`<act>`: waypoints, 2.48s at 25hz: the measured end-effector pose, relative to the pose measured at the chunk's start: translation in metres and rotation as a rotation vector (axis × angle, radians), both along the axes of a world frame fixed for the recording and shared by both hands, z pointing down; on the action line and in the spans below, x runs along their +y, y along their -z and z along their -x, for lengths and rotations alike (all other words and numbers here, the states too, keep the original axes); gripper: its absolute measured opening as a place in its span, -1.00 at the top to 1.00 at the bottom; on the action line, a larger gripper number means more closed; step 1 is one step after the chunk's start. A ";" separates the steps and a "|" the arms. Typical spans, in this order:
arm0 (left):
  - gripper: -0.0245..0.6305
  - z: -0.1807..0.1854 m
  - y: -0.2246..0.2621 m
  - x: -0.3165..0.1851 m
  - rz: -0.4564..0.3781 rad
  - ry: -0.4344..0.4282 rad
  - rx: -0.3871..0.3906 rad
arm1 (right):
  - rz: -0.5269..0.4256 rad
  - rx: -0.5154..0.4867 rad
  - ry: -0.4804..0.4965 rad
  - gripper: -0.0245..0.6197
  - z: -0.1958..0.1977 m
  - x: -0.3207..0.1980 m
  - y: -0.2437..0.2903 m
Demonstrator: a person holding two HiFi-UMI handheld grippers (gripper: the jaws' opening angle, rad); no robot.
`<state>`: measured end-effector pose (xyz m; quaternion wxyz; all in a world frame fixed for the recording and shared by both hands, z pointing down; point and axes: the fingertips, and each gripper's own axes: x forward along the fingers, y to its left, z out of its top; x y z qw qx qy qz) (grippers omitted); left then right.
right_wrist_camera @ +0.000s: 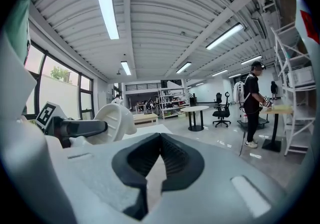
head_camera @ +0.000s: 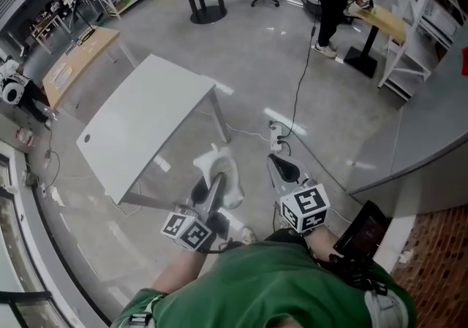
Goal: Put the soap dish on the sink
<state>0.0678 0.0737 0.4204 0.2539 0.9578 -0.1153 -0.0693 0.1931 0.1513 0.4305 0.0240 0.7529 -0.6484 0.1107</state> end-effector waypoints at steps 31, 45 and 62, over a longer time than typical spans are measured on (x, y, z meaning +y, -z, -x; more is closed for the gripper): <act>0.46 0.009 0.003 0.004 -0.027 0.612 -0.004 | -0.021 -0.008 0.607 0.91 -0.017 -0.081 0.004; 0.46 0.097 -0.005 -0.052 -0.009 0.749 0.007 | 0.003 0.014 0.730 0.91 0.073 -0.147 -0.003; 0.46 0.170 -0.012 -0.127 -0.009 0.691 0.020 | 0.004 0.043 0.657 0.91 0.138 -0.211 -0.002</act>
